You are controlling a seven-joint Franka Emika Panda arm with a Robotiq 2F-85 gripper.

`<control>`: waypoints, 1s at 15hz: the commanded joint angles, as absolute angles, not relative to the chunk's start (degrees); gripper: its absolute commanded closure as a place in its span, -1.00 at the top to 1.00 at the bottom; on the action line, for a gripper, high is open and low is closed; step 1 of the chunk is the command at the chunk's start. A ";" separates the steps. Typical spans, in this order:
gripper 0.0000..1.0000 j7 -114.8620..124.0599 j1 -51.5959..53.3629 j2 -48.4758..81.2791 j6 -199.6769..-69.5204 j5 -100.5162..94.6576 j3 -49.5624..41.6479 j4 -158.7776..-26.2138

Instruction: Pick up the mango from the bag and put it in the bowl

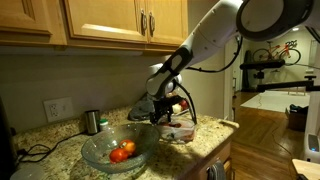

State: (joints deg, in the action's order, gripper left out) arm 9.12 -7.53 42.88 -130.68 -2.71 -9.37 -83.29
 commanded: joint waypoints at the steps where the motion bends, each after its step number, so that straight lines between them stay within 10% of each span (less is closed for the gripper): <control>1: 1.00 8.88 -8.02 42.82 -130.29 -2.38 -9.27 -83.83; 13: 1.00 8.76 -8.38 42.89 -130.32 -2.35 -9.37 -83.69; 15: 0.45 8.71 -8.37 42.91 -130.50 -2.41 -9.39 -83.72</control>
State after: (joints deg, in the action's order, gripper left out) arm 9.12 -7.77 43.13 -130.65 -2.70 -9.40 -83.26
